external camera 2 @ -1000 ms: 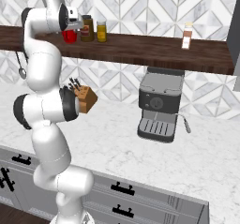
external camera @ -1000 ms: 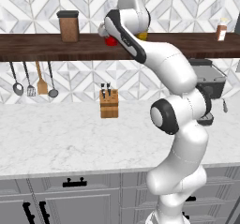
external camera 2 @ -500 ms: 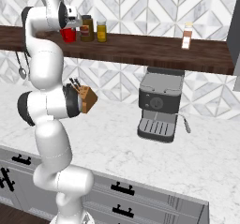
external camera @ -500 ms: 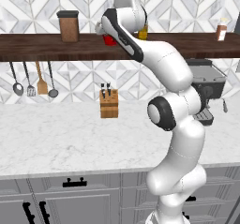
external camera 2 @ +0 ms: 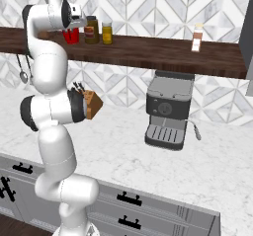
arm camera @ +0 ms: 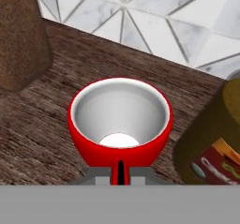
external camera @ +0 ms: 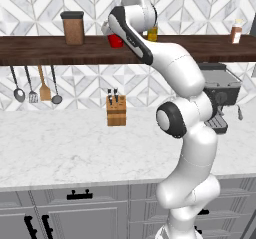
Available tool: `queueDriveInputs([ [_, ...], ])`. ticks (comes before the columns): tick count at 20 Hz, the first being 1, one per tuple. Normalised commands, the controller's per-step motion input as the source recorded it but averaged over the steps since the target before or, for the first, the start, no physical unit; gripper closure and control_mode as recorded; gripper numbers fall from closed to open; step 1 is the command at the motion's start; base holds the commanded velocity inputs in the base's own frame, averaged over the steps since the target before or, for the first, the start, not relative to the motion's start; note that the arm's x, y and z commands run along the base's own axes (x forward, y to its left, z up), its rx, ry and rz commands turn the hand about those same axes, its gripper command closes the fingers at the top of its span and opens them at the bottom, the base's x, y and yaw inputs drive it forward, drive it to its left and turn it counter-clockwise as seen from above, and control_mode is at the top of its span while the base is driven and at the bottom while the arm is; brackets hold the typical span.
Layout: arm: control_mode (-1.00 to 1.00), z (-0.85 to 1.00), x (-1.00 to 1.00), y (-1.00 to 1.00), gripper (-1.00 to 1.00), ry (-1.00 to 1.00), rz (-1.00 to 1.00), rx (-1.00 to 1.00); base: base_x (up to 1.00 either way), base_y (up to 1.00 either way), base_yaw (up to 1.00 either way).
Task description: Gather all objects into one cabinet and sort the glasses and bowls to opposite sides.
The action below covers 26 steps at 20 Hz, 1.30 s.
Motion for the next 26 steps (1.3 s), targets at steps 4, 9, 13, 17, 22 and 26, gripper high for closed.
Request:
queueDriveInputs([
  [4,-1.00,-0.07,0.00,0.00,1.00,0.00,0.00,0.00,0.00,0.00,0.00],
  [9,-1.00,0.11,-0.06,0.00,1.00,0.00,0.00,0.05,0.00,0.00,0.00],
  [13,-1.00,0.63,-0.69,0.00,1.00,0.00,-0.02,0.15,0.00,0.00,0.00],
  [17,-1.00,0.28,-1.00,-0.04,1.00,0.06,-0.08,0.15,0.00,0.00,0.00],
  [22,-1.00,-0.02,-1.00,-0.18,1.00,0.17,-0.12,0.09,0.00,0.00,0.00],
  [26,-1.00,-0.36,-1.00,-0.19,1.00,0.22,-0.12,0.05,0.00,0.00,0.00],
])
